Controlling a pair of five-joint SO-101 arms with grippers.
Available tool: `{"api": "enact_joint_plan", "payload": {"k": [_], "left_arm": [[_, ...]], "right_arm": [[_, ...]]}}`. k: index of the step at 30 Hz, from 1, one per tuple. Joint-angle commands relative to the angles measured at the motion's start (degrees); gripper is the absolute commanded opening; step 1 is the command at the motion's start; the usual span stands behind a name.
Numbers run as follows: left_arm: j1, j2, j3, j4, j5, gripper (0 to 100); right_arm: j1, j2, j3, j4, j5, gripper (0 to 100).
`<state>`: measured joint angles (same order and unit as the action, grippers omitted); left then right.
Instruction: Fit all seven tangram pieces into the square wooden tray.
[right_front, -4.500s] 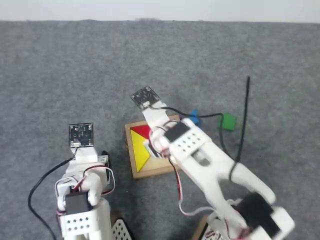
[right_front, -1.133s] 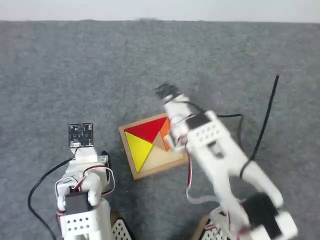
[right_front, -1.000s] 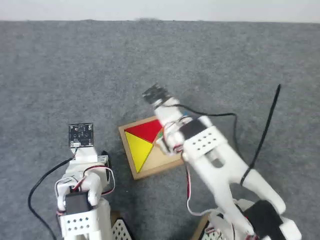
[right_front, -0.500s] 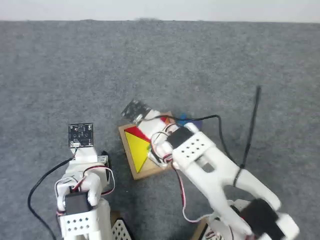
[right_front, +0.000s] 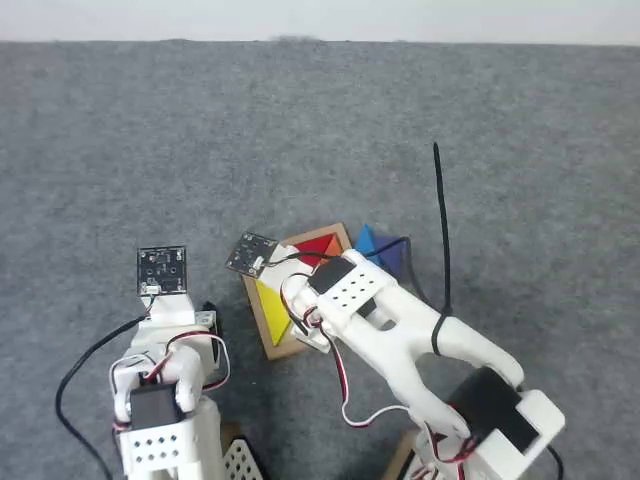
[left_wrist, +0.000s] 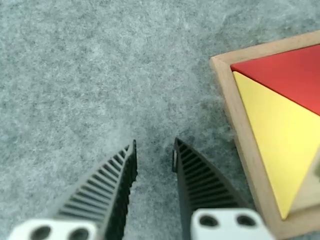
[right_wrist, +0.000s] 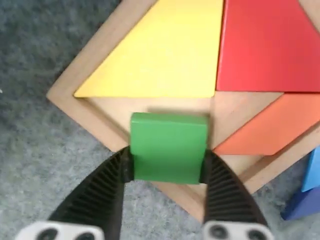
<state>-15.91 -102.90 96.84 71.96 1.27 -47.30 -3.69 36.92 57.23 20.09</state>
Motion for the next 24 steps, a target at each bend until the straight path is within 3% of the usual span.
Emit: {"api": "enact_joint_plan", "payload": {"k": [1,7,15,24], "left_arm": [[-0.4,-0.8,-0.3,0.1,-0.3,11],[-0.4,-0.8,-0.3,0.1,-0.3,11],[-0.4,-0.8,-0.3,0.1,-0.3,11],[-0.4,-0.8,-0.3,0.1,-0.3,11]], "right_arm": [[-0.4,-0.3,-3.3,-1.9,1.0,24.0],[-0.6,0.0,-3.1,-3.5,1.0,32.5],[-0.1,-4.1,-2.8,-3.4,0.2,28.4],[0.8,-25.4,7.8,-3.6,-1.9,19.5]]}}
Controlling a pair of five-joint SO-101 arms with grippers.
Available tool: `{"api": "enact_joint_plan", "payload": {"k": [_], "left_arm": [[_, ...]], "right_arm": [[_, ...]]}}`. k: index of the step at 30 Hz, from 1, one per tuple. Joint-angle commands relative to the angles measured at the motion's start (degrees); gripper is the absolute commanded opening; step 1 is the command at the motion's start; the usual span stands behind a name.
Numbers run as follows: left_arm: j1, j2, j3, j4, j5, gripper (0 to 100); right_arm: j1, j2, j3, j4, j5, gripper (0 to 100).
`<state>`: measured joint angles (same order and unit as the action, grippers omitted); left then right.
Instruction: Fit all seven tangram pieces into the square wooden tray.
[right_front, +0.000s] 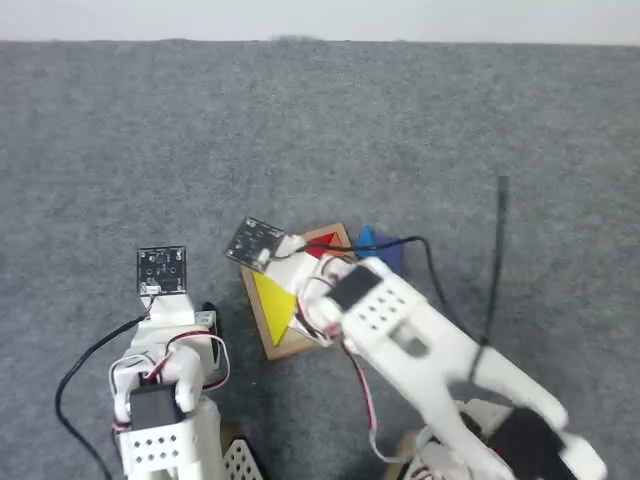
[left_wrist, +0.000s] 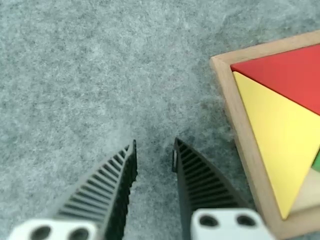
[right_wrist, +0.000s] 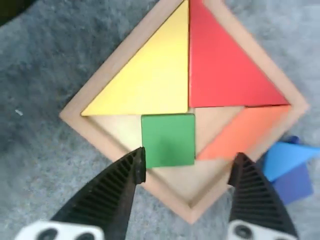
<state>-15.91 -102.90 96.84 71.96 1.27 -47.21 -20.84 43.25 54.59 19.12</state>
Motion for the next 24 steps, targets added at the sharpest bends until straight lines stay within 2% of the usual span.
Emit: {"api": "enact_joint_plan", "payload": {"k": [1,7,13,24], "left_arm": [[-0.4,-0.8,-0.3,0.1,-0.3,11],[-0.4,-0.8,-0.3,0.1,-0.3,11],[-0.4,-0.8,-0.3,0.1,-0.3,11],[-0.4,-0.8,-0.3,0.1,-0.3,11]], "right_arm": [[1.3,-9.6,2.5,-0.9,-1.1,17.2],[5.3,-7.6,6.5,-3.8,-2.6,0.6],[5.3,4.1,6.2,-9.5,-2.8,0.7],[5.3,16.3,-2.6,-9.9,-2.8,0.7]]}}
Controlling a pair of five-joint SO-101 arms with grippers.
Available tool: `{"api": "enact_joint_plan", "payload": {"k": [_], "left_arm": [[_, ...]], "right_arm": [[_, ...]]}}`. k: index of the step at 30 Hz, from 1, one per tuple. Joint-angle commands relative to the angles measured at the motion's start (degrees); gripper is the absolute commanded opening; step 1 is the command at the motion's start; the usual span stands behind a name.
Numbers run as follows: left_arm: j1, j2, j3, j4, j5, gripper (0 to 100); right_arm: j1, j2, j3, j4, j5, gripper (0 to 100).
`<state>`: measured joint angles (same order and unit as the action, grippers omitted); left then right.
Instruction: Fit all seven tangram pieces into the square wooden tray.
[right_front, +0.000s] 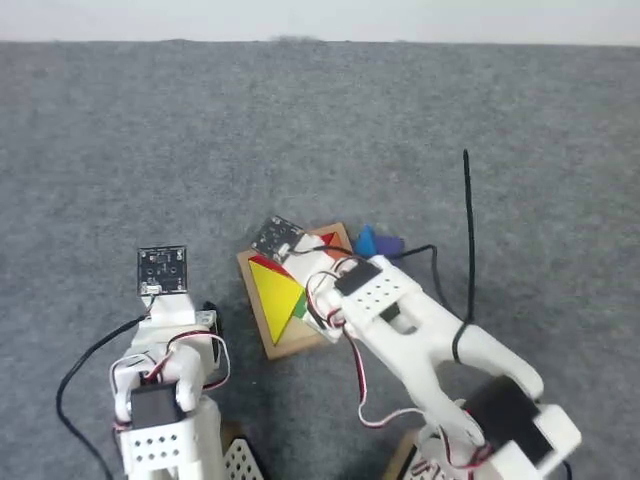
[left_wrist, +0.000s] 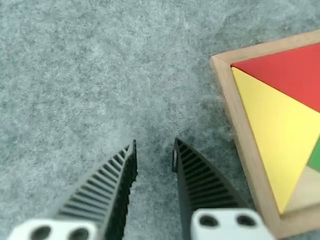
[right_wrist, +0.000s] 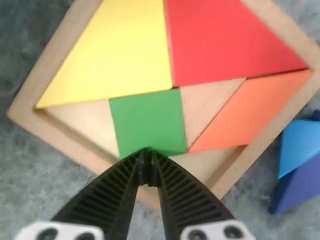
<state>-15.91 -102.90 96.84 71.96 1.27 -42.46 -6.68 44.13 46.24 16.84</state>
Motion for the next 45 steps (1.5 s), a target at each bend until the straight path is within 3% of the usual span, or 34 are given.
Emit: {"api": "enact_joint_plan", "payload": {"k": [1,7,17,22,25,28,36,45], "left_arm": [[-0.4,-0.8,-0.3,0.1,-0.3,11],[-0.4,-0.8,-0.3,0.1,-0.3,11],[-0.4,-0.8,-0.3,0.1,-0.3,11],[-0.4,-0.8,-0.3,0.1,-0.3,11],[-0.4,-0.8,-0.3,0.1,-0.3,11],[-0.4,-0.8,-0.3,0.1,-0.3,11],[-0.4,-0.8,-0.3,0.1,-0.3,11],[-0.4,-0.8,-0.3,0.1,-0.3,11]], "right_arm": [[0.6,2.7,-4.0,-1.7,-0.5,0.7],[0.6,2.0,-5.4,-1.5,-0.5,0.7],[1.6,-18.9,0.6,4.3,-2.3,2.3],[11.8,-22.5,-2.1,7.2,-6.2,9.1],[19.2,-20.0,-5.7,7.2,-8.2,9.0],[22.2,-12.9,-10.5,7.2,-8.3,9.5],[22.5,10.9,-25.4,7.3,-8.1,9.6],[19.7,14.4,-26.8,7.2,-6.3,17.3]]}}
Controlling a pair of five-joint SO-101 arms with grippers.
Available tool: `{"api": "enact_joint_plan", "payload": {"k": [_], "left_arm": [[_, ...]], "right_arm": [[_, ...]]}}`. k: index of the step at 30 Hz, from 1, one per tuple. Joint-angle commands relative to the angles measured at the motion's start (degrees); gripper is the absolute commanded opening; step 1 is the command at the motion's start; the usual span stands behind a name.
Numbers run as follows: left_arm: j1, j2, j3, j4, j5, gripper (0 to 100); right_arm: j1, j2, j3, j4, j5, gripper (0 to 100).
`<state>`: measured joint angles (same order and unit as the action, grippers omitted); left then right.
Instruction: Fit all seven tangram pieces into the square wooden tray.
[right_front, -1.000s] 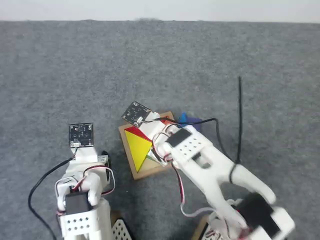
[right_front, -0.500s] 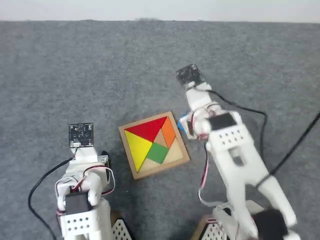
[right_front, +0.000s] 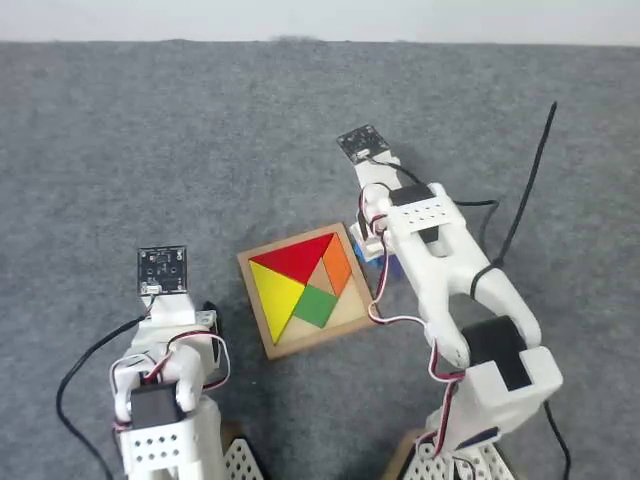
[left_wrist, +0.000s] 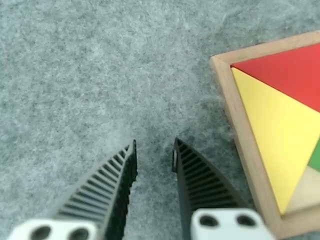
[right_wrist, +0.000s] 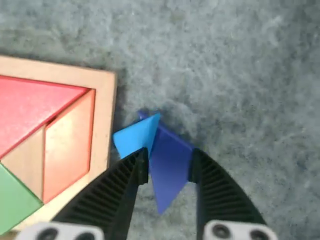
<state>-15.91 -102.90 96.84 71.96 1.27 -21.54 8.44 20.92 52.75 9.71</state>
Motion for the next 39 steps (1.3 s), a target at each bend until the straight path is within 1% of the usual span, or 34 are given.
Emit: {"api": "enact_joint_plan", "payload": {"k": [1,6,10,13,15,27,33,35,39], "left_arm": [[-0.4,-0.8,-0.3,0.1,-0.3,11],[-0.4,-0.8,-0.3,0.1,-0.3,11],[-0.3,-0.8,-0.3,0.1,-0.3,11],[-0.4,-0.8,-0.3,0.1,-0.3,11],[-0.4,-0.8,-0.3,0.1,-0.3,11],[-0.4,-0.8,-0.3,0.1,-0.3,11],[-0.4,-0.8,-0.3,0.1,-0.3,11],[-0.4,-0.8,-0.3,0.1,-0.3,11],[-0.4,-0.8,-0.3,0.1,-0.3,11]], "right_arm": [[-1.1,-0.7,-3.6,0.7,0.7,17.3],[-1.5,-4.2,-1.8,0.1,0.5,17.3],[-6.9,-9.5,2.4,-1.9,-0.4,17.3],[-8.8,-8.9,3.8,-3.1,-0.4,17.3],[-8.6,-7.4,3.3,-3.1,-0.4,17.3],[-0.6,3.5,-3.3,-3.6,-0.4,17.3],[-0.7,4.8,-4.2,-3.5,-0.4,17.2],[-0.7,4.7,-4.2,-3.5,-0.2,14.3],[-0.5,4.6,-4.3,-3.0,0.0,2.3]]}}
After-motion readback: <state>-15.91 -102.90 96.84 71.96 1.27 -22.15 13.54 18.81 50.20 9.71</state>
